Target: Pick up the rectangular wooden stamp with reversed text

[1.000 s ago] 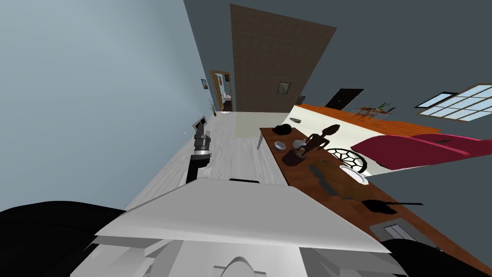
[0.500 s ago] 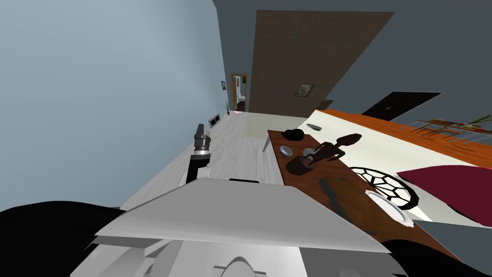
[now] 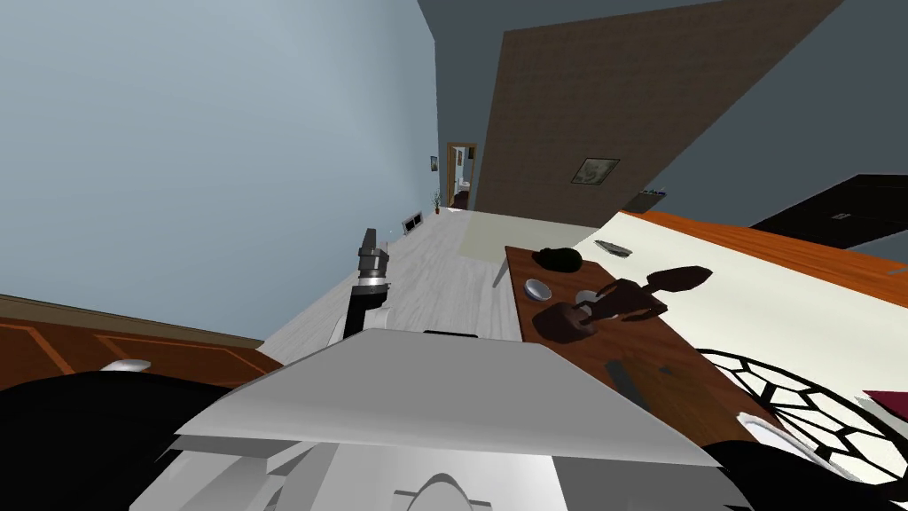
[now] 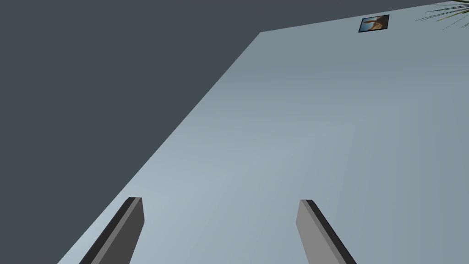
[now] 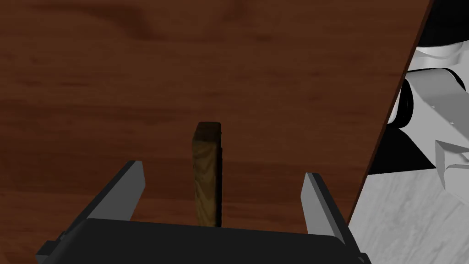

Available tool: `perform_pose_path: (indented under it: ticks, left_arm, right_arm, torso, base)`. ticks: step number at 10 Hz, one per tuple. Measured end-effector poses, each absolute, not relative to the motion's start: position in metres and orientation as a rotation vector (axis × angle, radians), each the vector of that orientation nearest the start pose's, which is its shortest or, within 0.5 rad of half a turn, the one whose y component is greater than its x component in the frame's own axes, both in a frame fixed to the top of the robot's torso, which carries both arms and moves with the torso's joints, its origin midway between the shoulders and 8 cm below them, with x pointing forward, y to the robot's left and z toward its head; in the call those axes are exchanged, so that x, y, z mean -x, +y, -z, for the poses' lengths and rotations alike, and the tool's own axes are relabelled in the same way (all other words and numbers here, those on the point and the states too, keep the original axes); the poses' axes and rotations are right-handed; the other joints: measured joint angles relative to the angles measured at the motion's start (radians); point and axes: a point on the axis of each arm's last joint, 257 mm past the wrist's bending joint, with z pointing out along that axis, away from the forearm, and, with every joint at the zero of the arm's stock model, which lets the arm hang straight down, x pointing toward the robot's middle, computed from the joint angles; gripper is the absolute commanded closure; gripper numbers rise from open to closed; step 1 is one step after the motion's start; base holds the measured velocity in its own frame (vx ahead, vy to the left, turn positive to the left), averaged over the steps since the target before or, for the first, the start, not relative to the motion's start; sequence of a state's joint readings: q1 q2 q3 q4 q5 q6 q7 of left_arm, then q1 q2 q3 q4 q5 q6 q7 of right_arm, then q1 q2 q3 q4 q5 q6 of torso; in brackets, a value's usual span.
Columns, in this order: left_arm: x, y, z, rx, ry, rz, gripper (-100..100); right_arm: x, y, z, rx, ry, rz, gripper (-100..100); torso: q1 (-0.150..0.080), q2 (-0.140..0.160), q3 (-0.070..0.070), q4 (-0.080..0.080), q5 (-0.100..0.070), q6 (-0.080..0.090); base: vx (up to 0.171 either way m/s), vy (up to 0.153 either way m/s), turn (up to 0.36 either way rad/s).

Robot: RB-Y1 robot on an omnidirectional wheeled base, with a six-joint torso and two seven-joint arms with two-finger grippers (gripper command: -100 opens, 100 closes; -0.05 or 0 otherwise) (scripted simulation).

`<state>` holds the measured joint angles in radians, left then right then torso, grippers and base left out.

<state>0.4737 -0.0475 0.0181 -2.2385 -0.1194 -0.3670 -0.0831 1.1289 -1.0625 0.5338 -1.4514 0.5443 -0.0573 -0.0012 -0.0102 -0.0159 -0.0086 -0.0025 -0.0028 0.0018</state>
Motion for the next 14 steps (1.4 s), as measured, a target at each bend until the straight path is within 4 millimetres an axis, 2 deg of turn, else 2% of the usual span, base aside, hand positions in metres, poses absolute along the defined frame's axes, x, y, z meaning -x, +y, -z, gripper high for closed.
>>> perform_pose_path:
  ticks: [1, 2, 3, 7, 8, 12, 13, 14]
  left_arm:
    - [-0.375, 0.282, 0.013, 0.705, 0.765, 1.102, 0]
    - [-0.375, 0.282, 0.013, 0.705, 0.765, 1.102, 0]
    - [-0.375, 0.282, 0.013, 0.705, 0.765, 1.102, 0]
    - [-0.375, 0.282, 0.013, 0.705, 0.764, 1.102, 0]
    - [-0.375, 0.282, 0.013, 0.705, 0.765, 1.102, 0]
    - [-0.375, 0.282, 0.013, 0.705, 0.765, 1.102, 0]
    - [-0.375, 0.282, 0.013, 0.705, 0.765, 1.102, 0]
    - [-0.375, 0.282, 0.013, 0.705, 0.765, 1.102, 0]
  right_arm:
    - [0.202, -0.451, 0.491, -0.349, 3.104, -0.004, -100]
    - [0.2, -0.452, 0.492, -0.351, 3.101, 0.001, 0]
    - [0.2, -0.452, 0.492, -0.351, 3.101, 0.001, -100]
    - [0.194, -0.448, 0.512, -0.37, 3.081, 0.007, -100]
    - [0.194, -0.448, 0.512, -0.37, 3.081, 0.007, 100]
    - [0.194, -0.447, 0.512, -0.373, 3.081, 0.003, 100]
    - [0.194, -0.447, 0.512, -0.372, 3.081, 0.003, 0]
    - [0.194, -0.447, 0.512, -0.372, 3.081, 0.003, 100]
  torso:
    - [0.001, -0.003, -0.002, -0.001, 0.0, 0.0]
    - [0.003, 0.0, 0.0, -0.001, 0.001, 0.001]
    - [0.005, 0.004, 0.002, 0.0, 0.001, 0.001]
    - [0.006, 0.01, 0.006, 0.002, 0.001, 0.002]
    - [0.006, 0.009, 0.005, 0.002, 0.002, 0.002]
    - [0.004, 0.007, 0.004, 0.001, 0.001, 0.001]
    - [0.004, 0.007, 0.004, 0.001, 0.001, 0.001]
    - [0.004, 0.007, 0.004, 0.001, 0.001, 0.001]
  base:
    - [0.069, -0.031, 0.057]
    - [0.012, -0.007, -0.006]
    - [-0.016, -0.005, 0.045]
    - [-0.044, -0.002, 0.033]
    - [0.0, 0.0, 0.0]
    - [0.0, 0.0, 0.0]
    - [0.0, 0.0, 0.0]
    - [0.035, -0.003, -0.046]
